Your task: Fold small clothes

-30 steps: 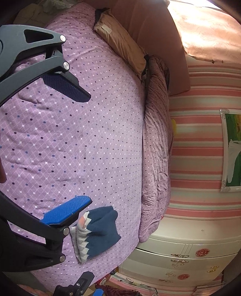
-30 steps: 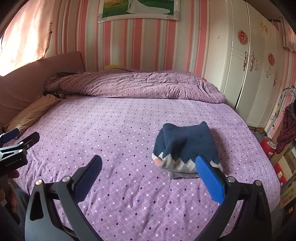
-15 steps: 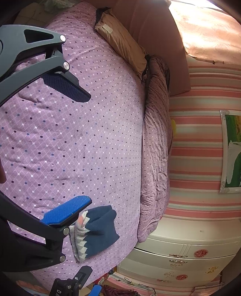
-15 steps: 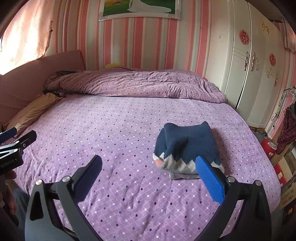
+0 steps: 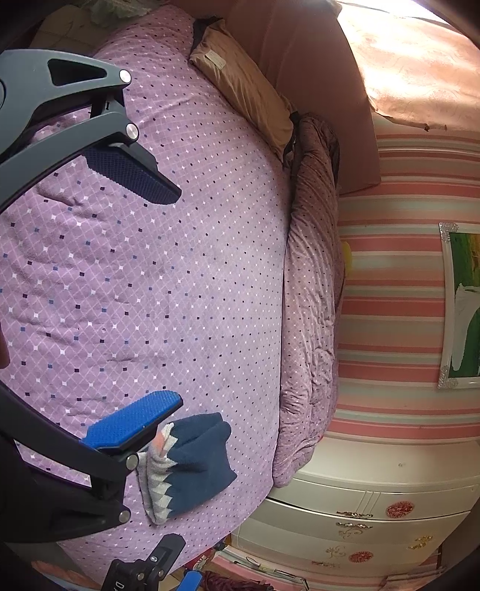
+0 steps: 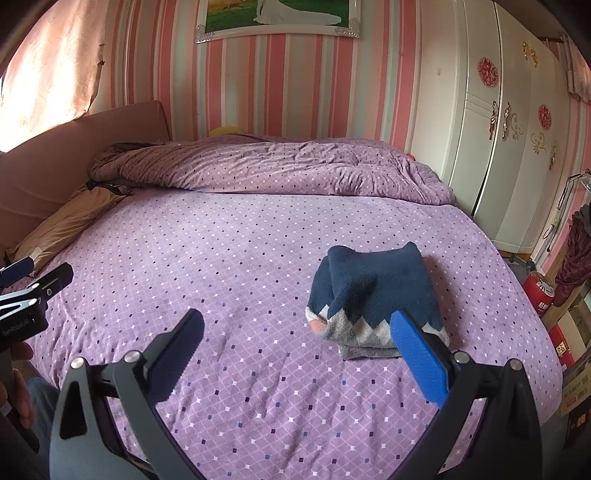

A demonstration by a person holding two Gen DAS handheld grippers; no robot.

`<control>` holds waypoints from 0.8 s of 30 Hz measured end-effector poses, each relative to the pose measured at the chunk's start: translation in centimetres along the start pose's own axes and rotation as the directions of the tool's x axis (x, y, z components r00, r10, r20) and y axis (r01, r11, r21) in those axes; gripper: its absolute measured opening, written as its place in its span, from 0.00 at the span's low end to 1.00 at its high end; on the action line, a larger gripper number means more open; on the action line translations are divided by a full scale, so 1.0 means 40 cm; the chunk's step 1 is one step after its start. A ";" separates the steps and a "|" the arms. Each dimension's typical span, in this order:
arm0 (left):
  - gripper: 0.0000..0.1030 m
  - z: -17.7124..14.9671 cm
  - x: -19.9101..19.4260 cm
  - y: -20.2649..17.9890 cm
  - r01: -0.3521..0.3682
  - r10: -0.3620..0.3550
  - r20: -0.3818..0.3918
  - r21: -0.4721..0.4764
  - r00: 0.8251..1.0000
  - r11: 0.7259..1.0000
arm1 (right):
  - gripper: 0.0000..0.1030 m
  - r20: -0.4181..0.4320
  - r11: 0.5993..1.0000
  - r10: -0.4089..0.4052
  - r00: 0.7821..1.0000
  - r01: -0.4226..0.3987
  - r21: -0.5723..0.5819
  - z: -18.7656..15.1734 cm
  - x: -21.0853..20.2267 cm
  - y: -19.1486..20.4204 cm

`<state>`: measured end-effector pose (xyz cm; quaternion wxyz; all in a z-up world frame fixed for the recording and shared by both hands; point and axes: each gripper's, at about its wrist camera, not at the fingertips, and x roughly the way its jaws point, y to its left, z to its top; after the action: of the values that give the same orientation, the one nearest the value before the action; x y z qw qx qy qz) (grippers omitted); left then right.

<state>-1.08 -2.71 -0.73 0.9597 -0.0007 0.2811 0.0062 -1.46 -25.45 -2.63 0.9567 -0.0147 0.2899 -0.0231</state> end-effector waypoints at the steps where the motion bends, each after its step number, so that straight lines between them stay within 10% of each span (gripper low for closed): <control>1: 0.97 0.000 0.001 0.000 -0.001 0.001 0.000 0.002 1.000 1.000 | 0.98 -0.001 1.000 0.001 1.000 -0.001 -0.001 0.001 -0.001 -0.002; 24: 0.97 -0.003 -0.010 0.001 -0.011 0.011 0.010 -0.003 1.000 1.000 | 0.98 -0.005 1.000 0.012 1.000 -0.012 0.004 -0.003 0.005 -0.005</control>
<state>-1.47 -2.68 -0.61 0.9610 -0.0003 0.2764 0.0116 -1.37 -25.66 -2.82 0.9560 -0.0107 0.2925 -0.0178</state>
